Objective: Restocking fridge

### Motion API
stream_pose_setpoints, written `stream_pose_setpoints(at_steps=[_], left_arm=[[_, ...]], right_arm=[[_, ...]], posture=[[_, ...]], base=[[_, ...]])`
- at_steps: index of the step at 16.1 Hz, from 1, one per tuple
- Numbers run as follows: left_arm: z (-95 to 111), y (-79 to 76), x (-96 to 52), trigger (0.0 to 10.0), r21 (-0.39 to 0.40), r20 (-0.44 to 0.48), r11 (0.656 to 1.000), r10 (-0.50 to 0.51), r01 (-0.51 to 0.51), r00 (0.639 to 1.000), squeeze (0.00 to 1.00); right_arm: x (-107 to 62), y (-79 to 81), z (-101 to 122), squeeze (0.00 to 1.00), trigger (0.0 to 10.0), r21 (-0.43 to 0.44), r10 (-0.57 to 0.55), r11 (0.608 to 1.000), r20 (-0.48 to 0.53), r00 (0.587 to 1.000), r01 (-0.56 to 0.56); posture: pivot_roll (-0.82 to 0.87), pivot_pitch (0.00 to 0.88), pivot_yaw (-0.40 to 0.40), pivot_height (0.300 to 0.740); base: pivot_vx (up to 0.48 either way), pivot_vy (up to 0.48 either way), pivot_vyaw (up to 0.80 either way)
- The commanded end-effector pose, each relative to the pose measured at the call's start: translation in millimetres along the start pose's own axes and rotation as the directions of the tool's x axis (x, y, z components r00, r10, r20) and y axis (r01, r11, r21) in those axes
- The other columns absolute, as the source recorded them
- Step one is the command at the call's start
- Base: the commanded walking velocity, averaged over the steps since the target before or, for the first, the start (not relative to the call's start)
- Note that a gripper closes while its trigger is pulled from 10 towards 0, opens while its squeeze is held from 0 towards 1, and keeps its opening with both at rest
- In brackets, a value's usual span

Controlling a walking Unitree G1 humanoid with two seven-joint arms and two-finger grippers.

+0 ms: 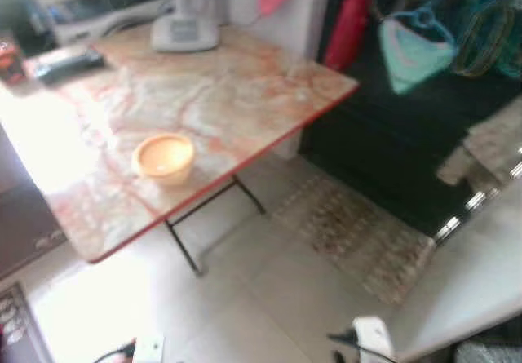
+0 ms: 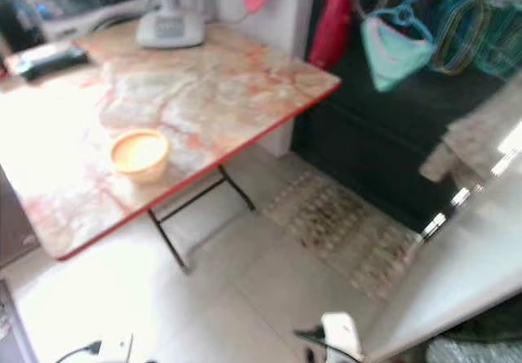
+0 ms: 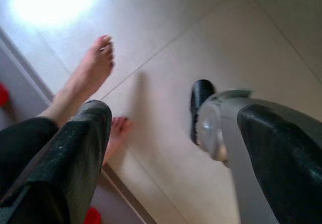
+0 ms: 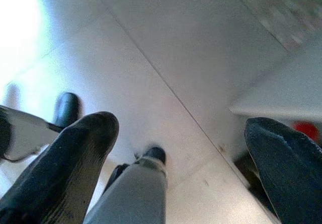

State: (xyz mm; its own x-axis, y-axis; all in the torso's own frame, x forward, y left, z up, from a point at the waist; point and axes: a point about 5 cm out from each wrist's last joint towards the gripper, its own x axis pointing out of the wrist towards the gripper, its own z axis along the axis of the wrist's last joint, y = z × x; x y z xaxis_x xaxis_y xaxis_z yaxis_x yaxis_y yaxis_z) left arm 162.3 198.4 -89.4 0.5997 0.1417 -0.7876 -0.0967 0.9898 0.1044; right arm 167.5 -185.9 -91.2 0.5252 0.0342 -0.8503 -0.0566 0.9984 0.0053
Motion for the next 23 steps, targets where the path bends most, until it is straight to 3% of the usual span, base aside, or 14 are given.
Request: stream_pose_setpoints(at_steps=[1,6,9,10,11,13,16,20,23], left_arm=[[-1,-3.9,-0.3,10.0,0.000,0.000,1.000,-0.003,0.003,1.000,0.00],[3,-2.9,-0.1,10.0,0.013,0.033,1.000,0.004,-0.005,0.999,0.00],[29,7.7,1.5,10.0,-0.010,0.185,0.999,0.046,-0.045,0.982,0.00],[55,11.5,0.1,10.0,-0.014,0.339,0.998,0.066,-0.065,0.939,0.00],[62,12.3,-1.0,10.0,-0.011,0.379,0.997,0.072,-0.074,0.923,0.00],[95,13.8,-14.5,10.0,-0.023,0.582,0.994,0.100,-0.106,0.807,0.00],[103,5.6,-36.8,10.0,0.018,0.700,0.991,0.081,-0.130,0.709,0.00],[125,5.4,-70.6,10.0,-0.020,0.823,0.985,0.113,-0.171,0.556,0.00],[144,2.6,-91.2,10.0,-0.031,0.867,0.983,0.116,-0.180,0.485,0.00]], right_arm=[[-2.4,-6.9,-9,0.00,10.0,0.000,-0.017,1.000,-0.028,0.999,0.017],[-2.4,-6.3,-9,0.00,10.0,-0.001,-0.011,1.000,-0.023,1.000,0.011],[-2.2,-6.5,-7,0.00,10.0,0.036,-0.014,0.999,-0.011,1.000,0.014],[-2.3,-7.3,-7,0.00,10.0,0.034,-0.017,0.999,-0.012,1.000,0.018],[-2.3,-7.2,-7,0.00,10.0,0.033,-0.017,0.999,-0.013,1.000,0.017],[-2.3,-6.5,-8,0.00,10.0,0.023,-0.013,1.000,-0.016,1.000,0.013],[-2.1,-4.3,-8,0.00,10.0,-0.002,-0.001,1.000,-0.017,1.000,0.001],[-2.2,-5.3,-8,0.00,10.0,-0.020,-0.003,1.000,-0.023,1.000,0.002],[-2.1,-5.7,-7,0.00,10.0,-0.033,0.001,0.999,-0.019,1.000,-0.002]], posture=[[-0.02,0.070,-0.017,0.740],[-0.02,0.072,-0.019,0.740],[-0.01,0.074,-0.020,0.740],[0.00,0.074,-0.019,0.740],[0.00,0.074,-0.019,0.740],[0.01,0.071,-0.017,0.740],[0.00,0.066,-0.014,0.740],[0.02,0.045,-0.030,0.740],[0.02,0.035,-0.030,0.740]], base=[[0.000,0.000,0.80],[0.000,0.000,0.74],[0.000,0.000,0.00],[0.000,0.000,0.00],[0.000,0.000,0.00],[0.000,0.000,0.00],[0.000,0.000,0.00],[0.000,0.000,0.00],[0.000,0.000,0.00]])
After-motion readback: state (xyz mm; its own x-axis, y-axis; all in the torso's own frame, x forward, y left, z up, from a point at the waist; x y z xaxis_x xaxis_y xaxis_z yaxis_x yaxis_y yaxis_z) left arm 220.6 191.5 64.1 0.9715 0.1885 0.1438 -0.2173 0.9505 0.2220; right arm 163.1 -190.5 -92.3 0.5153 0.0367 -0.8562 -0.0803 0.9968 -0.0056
